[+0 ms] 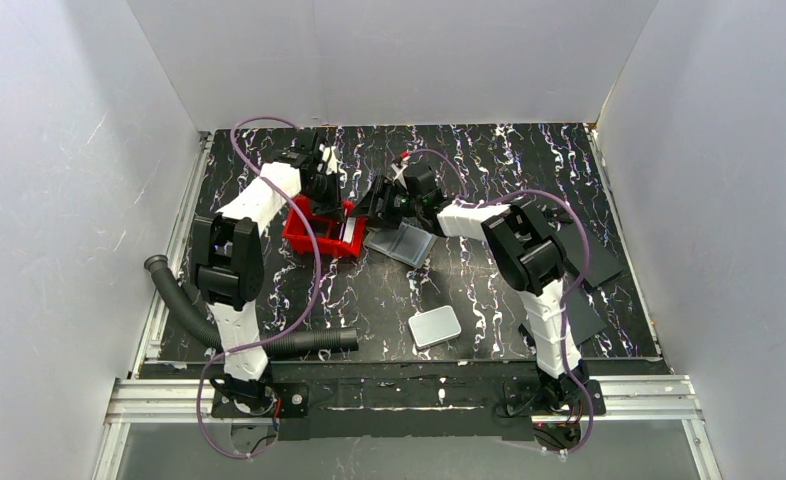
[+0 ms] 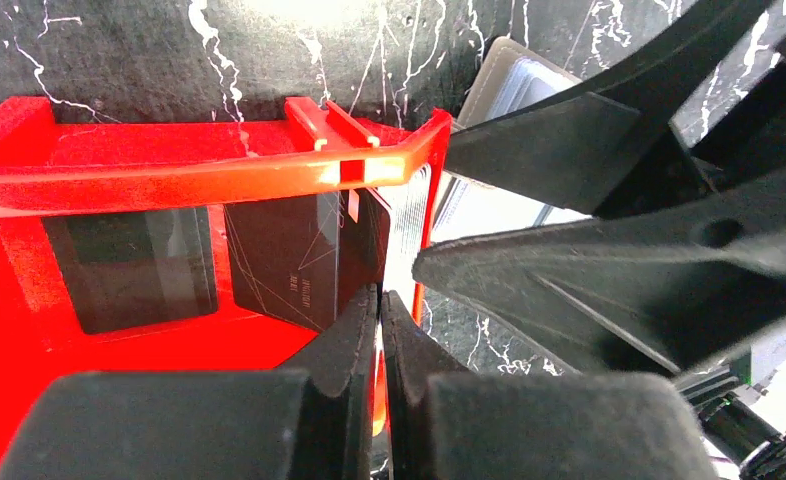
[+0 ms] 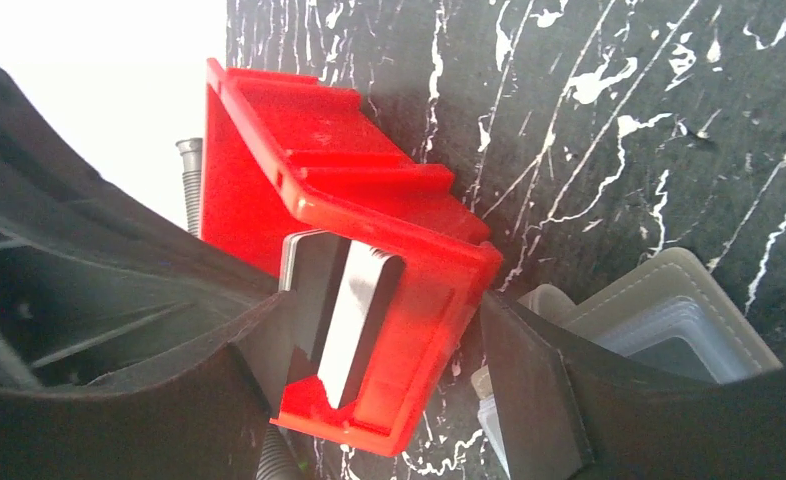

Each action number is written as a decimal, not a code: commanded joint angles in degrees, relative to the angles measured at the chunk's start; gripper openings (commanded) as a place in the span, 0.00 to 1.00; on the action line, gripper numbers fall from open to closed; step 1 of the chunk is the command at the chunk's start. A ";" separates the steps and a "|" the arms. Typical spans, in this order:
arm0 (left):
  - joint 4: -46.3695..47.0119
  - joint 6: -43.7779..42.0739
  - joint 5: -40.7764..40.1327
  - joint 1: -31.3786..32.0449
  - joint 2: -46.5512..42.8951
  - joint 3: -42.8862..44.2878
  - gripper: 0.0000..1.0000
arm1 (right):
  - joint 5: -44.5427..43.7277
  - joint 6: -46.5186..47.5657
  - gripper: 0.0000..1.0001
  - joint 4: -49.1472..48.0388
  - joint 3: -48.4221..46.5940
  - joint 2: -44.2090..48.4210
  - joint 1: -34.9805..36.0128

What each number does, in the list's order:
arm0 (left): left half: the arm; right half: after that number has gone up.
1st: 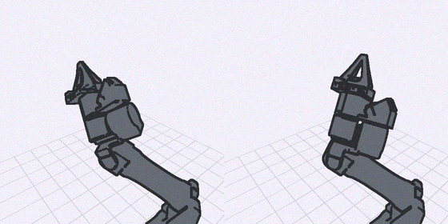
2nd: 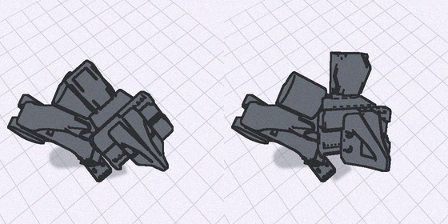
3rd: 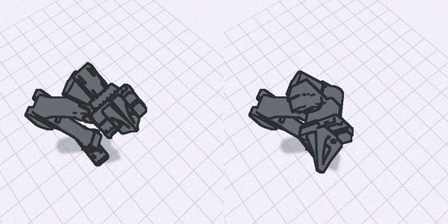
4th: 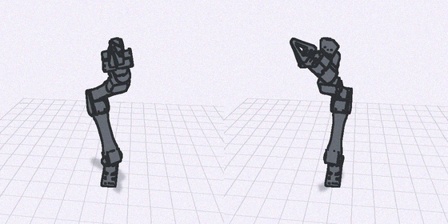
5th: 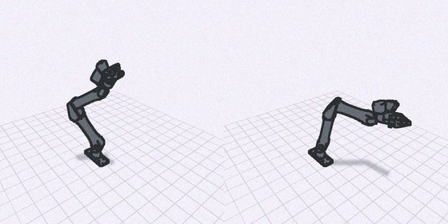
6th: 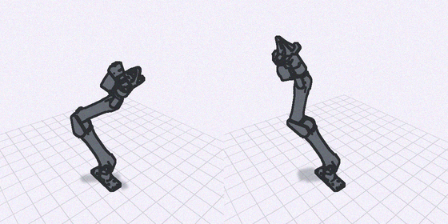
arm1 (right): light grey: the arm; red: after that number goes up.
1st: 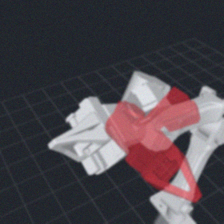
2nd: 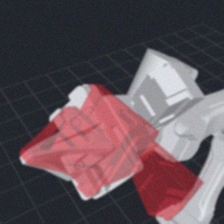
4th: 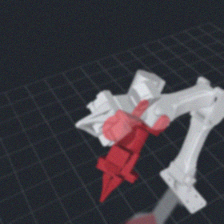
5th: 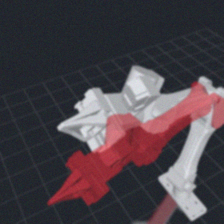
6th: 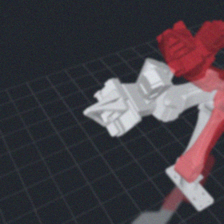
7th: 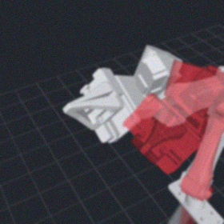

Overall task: Put the credit cards into the card holder
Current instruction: Pick up the credit card from the storage box.

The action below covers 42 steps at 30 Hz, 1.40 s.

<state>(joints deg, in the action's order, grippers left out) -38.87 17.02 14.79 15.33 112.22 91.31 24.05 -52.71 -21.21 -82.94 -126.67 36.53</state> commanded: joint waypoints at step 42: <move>4.07 -0.40 11.40 -2.50 -4.52 -3.90 0.00 | 3.54 -10.62 0.80 -14.08 0.44 -4.28 -1.03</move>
<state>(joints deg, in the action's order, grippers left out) -34.68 16.93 23.27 12.82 110.89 87.57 26.85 -63.20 -32.34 -80.86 -130.54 35.64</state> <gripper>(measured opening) 0.012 0.805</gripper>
